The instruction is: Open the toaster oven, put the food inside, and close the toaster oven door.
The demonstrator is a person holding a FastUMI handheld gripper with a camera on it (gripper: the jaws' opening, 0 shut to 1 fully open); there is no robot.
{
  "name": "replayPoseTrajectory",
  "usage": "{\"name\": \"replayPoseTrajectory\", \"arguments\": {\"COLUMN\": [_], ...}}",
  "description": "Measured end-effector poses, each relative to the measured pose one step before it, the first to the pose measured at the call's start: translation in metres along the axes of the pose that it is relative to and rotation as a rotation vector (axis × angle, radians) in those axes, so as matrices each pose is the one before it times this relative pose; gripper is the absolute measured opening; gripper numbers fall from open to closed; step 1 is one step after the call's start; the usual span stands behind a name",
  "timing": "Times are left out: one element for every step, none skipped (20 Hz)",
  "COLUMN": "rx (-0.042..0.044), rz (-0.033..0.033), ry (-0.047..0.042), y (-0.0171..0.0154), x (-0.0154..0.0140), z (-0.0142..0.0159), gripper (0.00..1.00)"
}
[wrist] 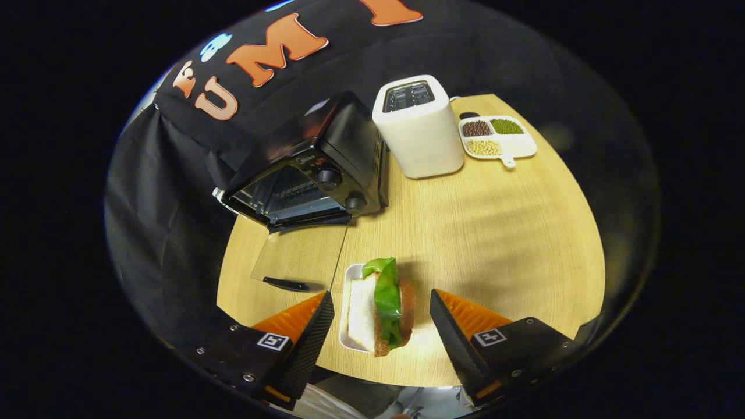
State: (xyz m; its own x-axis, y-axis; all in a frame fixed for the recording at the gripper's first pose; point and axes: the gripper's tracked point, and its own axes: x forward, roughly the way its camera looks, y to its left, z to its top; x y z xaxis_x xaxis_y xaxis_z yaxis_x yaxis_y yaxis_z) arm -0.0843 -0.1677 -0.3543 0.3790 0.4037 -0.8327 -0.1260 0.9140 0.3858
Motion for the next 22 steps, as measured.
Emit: {"name": "replayPoseTrajectory", "arguments": {"rx": [0.02251, 0.01577, 0.00063, -0.00838, -0.00493, 0.00052, -0.00245, -0.00426, 0.00061, 0.00219, 0.00117, -0.00133, 0.01244, 0.02091, 0.01797, 0.01006, 0.00035, -0.00303, 0.00574, 0.01077, 0.02859, 0.03437], "rz": [0.03266, 0.02231, 0.01184, 0.00421, 0.00361, 0.00955, 0.01143, 0.01323, 0.0097, 0.00203, -0.0126, -0.01734, 0.001, 0.00154, 0.00135, -0.00426, -0.01121, -0.0135, -0.01849, -0.01509, -0.01373, -0.00137], "ry": [0.05006, 0.04393, 0.03164, 0.02345, 0.02598, 0.02374, 0.01173, 0.00406, 0.00147, -0.00111, -0.00031, -0.00326, 0.00638, 0.0022, 0.00483, 0.00098, -0.00148, -0.00159, -0.01048, -0.01859, -0.02484, -0.01914], "y": [0.00008, -0.00023, -0.00295, -0.00263, -0.00052, 0.00072, 0.00052, 0.00143, 0.00174, -0.00064, -0.00441, -0.00513, -0.00044, 0.00067, 0.00203, 0.00123, 0.00112, 0.00112, 0.00139, 0.00147, 0.00089, 0.00323], "x": [0.00528, 0.0063, 0.00766, 0.00562, 0.00445, -0.00035, 0.00056, -0.00052, -0.00139, 0.00075, 0.00064, 0.00112, -0.00183, 0.00072, -0.00003, -0.00016, -0.00068, -0.00155, -0.0018, -0.00106, -0.00423, -0.00281], "z": [-0.00772, -0.00587, -0.00362, -0.00208, -0.00344, -0.00142, -0.00031, 0.00195, 0.00113, 0.00238, -0.00009, 0.00102, -0.00059, 0.00081, -0.00119, 0.00065, -0.00214, 0.00012, -0.00162, 0.00179, 0.0018, 0.00201], "gripper": [0.99, 0.99, 0.99, 0.99, 0.99, 0.97, 0.94, 0.87, 0.84, 0.75, 0.71, 0.61, 0.53, 0.45, 0.4, 0.36, 0.32, 0.26, 0.24, 0.21, 0.19, 0.15]}}
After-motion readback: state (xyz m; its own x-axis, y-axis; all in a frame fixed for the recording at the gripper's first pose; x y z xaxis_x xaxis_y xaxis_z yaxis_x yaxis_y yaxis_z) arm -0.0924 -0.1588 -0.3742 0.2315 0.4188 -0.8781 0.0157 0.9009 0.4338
